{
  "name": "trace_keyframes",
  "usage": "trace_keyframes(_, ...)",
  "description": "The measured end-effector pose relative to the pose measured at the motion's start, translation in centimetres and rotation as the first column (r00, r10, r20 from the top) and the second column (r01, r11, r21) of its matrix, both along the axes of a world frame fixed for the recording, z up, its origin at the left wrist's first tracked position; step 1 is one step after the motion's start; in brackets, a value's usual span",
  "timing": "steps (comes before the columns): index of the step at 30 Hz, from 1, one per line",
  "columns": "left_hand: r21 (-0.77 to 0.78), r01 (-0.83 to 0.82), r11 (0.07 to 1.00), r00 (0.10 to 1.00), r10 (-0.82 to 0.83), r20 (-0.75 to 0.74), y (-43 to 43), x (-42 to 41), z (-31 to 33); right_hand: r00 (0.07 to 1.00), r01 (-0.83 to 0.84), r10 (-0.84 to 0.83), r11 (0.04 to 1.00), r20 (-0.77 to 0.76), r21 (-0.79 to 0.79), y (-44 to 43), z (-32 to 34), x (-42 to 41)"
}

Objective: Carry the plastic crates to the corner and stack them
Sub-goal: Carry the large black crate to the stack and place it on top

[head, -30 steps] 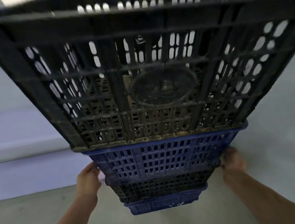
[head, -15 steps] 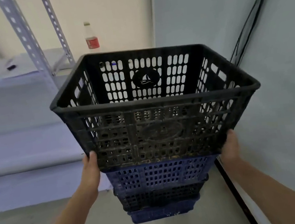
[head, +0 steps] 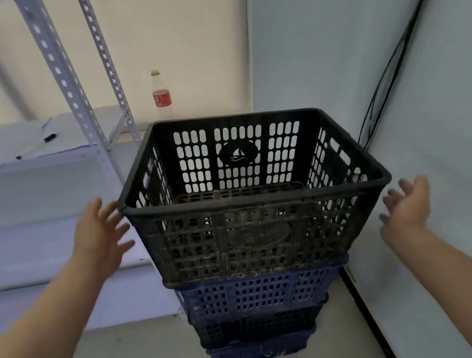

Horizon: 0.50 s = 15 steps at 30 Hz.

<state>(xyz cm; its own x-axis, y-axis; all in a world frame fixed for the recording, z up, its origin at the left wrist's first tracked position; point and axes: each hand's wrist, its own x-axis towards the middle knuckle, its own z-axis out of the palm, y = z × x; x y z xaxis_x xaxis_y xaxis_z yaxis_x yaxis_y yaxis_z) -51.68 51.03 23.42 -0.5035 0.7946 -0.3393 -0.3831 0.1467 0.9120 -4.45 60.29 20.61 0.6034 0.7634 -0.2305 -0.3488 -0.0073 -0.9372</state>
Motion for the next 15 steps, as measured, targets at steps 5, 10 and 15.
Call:
trace_keyframes(5,-0.067,0.109,0.992,0.89,-0.127,-0.438,2.1,3.2,4.5,0.801,-0.177,0.169,0.983,0.575,-0.044,1.7,4.7,-2.5)
trace_keyframes(10,-0.088,0.064,0.994,0.798,-0.104,-0.594,2.7,3.9,3.6,0.437,-0.072,0.263,0.964,0.86,-0.258,3.3,2.7,-2.5)
trace_keyframes(15,-0.092,0.038,0.995,0.792,-0.087,-0.604,3.2,3.6,3.1,0.434,-0.069,0.241,0.97,0.868,-0.234,3.6,2.8,-2.8)
